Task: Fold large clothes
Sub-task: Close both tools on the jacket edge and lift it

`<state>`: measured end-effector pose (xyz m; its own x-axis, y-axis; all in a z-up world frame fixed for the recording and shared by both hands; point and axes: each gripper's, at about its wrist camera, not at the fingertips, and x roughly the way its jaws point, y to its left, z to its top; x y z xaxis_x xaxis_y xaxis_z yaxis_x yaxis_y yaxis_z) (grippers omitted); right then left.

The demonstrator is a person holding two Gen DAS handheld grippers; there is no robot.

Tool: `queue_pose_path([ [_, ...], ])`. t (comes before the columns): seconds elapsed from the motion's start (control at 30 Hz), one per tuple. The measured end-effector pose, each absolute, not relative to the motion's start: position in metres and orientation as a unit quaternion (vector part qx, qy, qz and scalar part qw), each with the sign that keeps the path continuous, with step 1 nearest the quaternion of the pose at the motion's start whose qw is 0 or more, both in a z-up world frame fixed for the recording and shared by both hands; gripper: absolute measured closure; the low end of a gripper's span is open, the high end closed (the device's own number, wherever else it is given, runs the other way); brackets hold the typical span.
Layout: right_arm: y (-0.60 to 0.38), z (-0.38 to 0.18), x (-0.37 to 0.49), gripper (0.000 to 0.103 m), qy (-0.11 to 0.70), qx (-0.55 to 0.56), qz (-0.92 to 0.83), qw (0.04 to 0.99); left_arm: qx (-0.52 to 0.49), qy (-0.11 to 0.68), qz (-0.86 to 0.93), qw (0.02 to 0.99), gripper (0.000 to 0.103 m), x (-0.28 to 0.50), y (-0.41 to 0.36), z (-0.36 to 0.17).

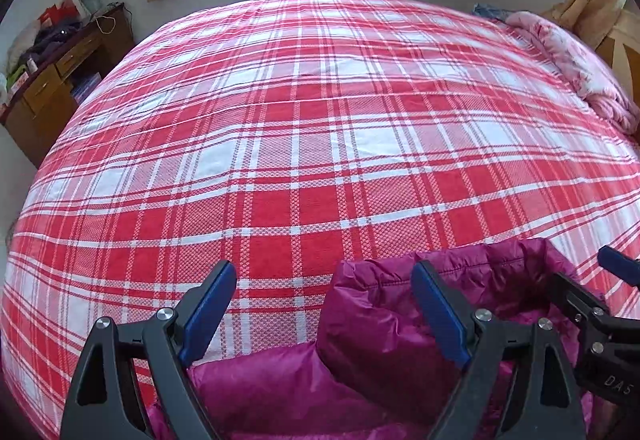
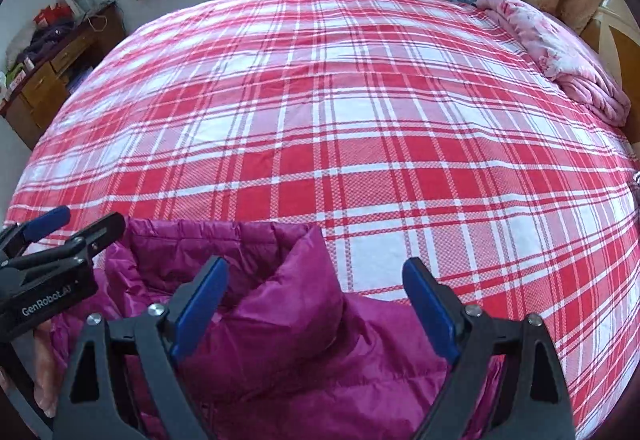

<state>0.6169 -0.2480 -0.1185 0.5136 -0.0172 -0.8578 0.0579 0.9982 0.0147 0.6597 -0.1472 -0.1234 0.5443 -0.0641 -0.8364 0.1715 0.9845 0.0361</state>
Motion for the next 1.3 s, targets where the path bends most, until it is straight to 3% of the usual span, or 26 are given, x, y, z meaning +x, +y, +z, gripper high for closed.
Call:
queue_pose_path([
  [0.03, -0.249, -0.121, 0.617, 0.012, 0.496, 0.015, -0.019, 0.868, 0.06, 0.473, -0.072, 0.876, 0.013, 0.659, -0.149, -0.128],
  [0.1, -0.251, -0.127, 0.615, 0.023, 0.505, 0.006, -0.008, 0.863, 0.067, 0.472, -0.082, 0.875, 0.017, 0.654, -0.149, -0.134],
  [0.17, -0.253, -0.135, 0.614, 0.066, 0.524, 0.008, 0.013, 0.851, 0.074, 0.472, -0.103, 0.873, 0.04, 0.644, -0.149, -0.135],
  [0.2, -0.254, -0.136, 0.611, 0.075, 0.528, 0.008, 0.018, 0.849, 0.07, 0.475, -0.117, 0.869, 0.063, 0.64, -0.147, -0.134],
  [0.23, -0.254, -0.135, 0.606, 0.079, 0.524, 0.001, 0.016, 0.852, 0.062, 0.482, -0.135, 0.864, 0.079, 0.635, -0.144, -0.133],
  [0.27, -0.254, -0.133, 0.601, 0.085, 0.519, -0.008, 0.016, 0.855, 0.059, 0.482, -0.143, 0.863, 0.08, 0.63, -0.142, -0.131],
  [0.4, -0.253, -0.121, 0.576, 0.09, 0.498, -0.033, 0.012, 0.867, 0.077, 0.45, -0.15, 0.877, 0.092, 0.601, -0.133, -0.113],
  [0.6, -0.256, -0.111, 0.541, 0.093, 0.468, -0.055, 0.002, 0.882, 0.079, 0.422, -0.155, 0.89, 0.097, 0.561, -0.114, -0.099],
  [1.0, -0.267, -0.152, 0.513, 0.094, 0.455, -0.072, -0.021, 0.887, 0.084, 0.428, -0.154, 0.886, 0.097, 0.519, -0.102, -0.124],
  [1.23, -0.266, -0.163, 0.506, 0.094, 0.433, -0.083, -0.028, 0.897, 0.02, 0.359, -0.151, 0.921, 0.096, 0.512, -0.09, -0.073],
  [1.3, -0.267, -0.167, 0.506, 0.094, 0.428, -0.081, -0.028, 0.9, 0.006, 0.355, -0.155, 0.922, 0.09, 0.522, -0.095, -0.064],
])
